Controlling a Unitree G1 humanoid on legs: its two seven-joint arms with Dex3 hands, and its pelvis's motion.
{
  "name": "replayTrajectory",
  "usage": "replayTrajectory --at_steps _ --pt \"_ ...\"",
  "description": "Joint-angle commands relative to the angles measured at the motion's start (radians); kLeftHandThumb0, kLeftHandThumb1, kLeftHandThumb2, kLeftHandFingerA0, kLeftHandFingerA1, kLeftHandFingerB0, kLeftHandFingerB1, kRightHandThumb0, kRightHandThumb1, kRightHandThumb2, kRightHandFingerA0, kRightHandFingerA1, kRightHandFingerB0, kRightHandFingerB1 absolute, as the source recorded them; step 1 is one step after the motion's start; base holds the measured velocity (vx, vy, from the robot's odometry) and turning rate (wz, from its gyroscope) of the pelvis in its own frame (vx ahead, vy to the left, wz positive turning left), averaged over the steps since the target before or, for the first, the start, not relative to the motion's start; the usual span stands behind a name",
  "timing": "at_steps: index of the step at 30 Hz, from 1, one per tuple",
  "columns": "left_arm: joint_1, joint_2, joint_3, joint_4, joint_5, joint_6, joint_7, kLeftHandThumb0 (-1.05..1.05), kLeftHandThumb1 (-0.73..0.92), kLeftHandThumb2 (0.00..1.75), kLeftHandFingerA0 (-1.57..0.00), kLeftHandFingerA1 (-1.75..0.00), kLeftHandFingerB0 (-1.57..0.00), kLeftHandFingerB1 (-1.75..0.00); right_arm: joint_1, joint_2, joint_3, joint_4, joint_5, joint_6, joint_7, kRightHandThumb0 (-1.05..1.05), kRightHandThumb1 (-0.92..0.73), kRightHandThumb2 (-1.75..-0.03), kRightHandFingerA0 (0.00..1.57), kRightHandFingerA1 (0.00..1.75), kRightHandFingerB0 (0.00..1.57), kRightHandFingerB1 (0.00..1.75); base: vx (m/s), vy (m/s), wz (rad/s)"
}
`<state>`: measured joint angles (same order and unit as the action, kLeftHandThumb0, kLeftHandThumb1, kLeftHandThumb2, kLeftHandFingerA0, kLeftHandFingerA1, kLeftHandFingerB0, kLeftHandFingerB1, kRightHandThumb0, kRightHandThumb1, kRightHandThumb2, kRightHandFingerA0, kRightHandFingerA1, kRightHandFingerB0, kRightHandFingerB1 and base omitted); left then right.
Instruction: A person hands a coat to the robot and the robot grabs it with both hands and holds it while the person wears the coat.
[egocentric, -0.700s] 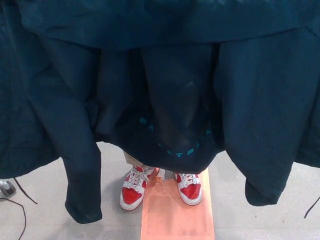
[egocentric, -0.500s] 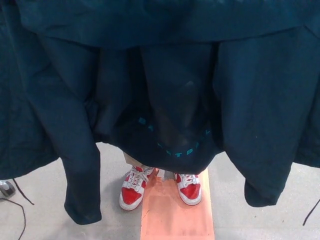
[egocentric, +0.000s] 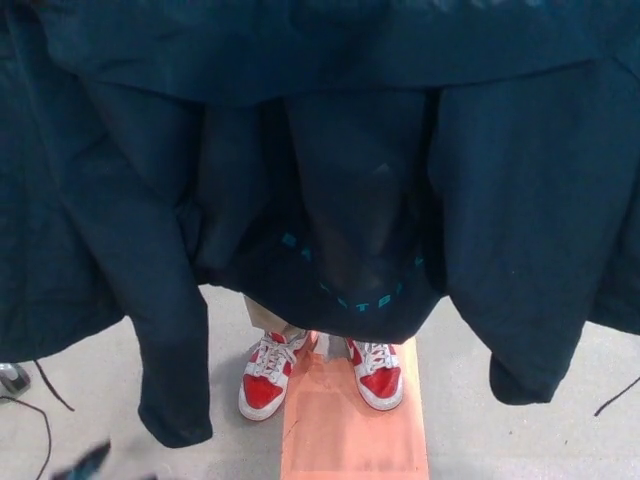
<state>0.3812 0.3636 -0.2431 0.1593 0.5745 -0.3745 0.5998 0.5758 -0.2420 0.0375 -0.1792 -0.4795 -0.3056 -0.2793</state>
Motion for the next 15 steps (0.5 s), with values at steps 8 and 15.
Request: replayTrajectory --at_steps 8,15 --pt "-0.145 0.189 0.367 -0.616 -0.125 -0.224 -0.101 -0.52 0.67 0.6 -0.64 -0.54 -0.63 -0.47 -0.299 -0.155 -0.348 -0.461 0.267 -0.081 0.089 -0.67 -0.67 -0.62 1.04 0.53 0.56 0.53 0.0 0.0 0.0" --pt "-0.419 0.333 0.408 -0.585 -0.266 -0.17 -0.265 -0.73 0.51 0.89 -0.2 -0.53 -0.33 -0.51 -0.544 -0.323 -0.442 -0.464 0.367 0.103 0.226 -0.88 -0.63 -0.59 0.35 0.51 0.11 0.45 0.0 0.0 0.0"
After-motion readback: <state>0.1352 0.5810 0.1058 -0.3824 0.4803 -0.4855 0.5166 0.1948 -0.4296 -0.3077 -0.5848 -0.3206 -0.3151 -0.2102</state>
